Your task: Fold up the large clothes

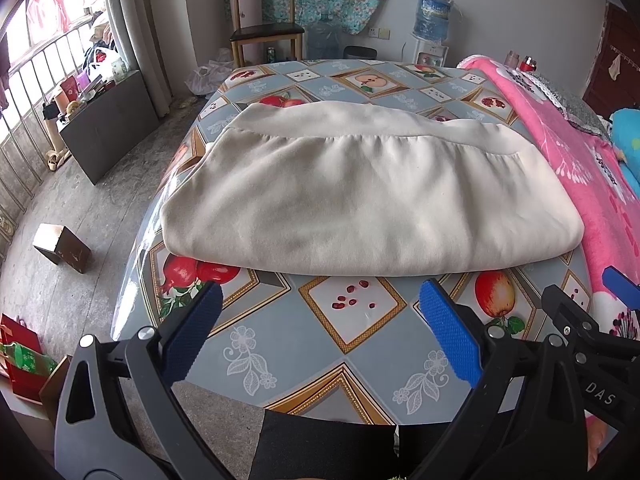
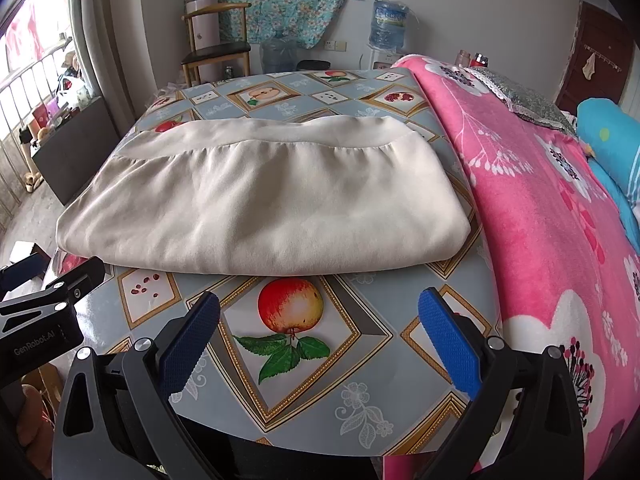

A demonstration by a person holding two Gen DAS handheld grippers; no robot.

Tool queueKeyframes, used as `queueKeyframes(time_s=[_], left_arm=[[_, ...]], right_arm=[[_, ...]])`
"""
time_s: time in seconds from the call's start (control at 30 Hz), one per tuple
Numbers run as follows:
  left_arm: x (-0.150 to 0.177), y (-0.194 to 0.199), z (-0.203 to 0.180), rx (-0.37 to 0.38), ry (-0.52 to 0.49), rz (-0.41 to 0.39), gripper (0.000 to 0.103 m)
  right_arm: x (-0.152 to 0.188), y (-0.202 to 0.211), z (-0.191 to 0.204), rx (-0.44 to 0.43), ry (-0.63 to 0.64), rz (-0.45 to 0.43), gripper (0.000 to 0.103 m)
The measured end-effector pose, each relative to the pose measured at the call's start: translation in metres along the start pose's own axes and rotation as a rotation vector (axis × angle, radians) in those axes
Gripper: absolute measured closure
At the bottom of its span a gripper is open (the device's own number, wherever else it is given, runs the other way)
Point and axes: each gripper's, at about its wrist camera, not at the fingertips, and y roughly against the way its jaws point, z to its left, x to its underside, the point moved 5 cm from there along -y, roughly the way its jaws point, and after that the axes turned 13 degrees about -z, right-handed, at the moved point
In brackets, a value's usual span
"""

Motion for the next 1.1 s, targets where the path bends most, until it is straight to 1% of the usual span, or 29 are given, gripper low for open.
queueKeyframes(time_s=[1.1], left_arm=[[-0.0003, 0.0004, 0.0014, 0.000, 0.000, -0.002, 0.008]], right_arm=[[0.0007, 0.0001, -0.0038, 0.006, 0.000, 0.002, 0.006]])
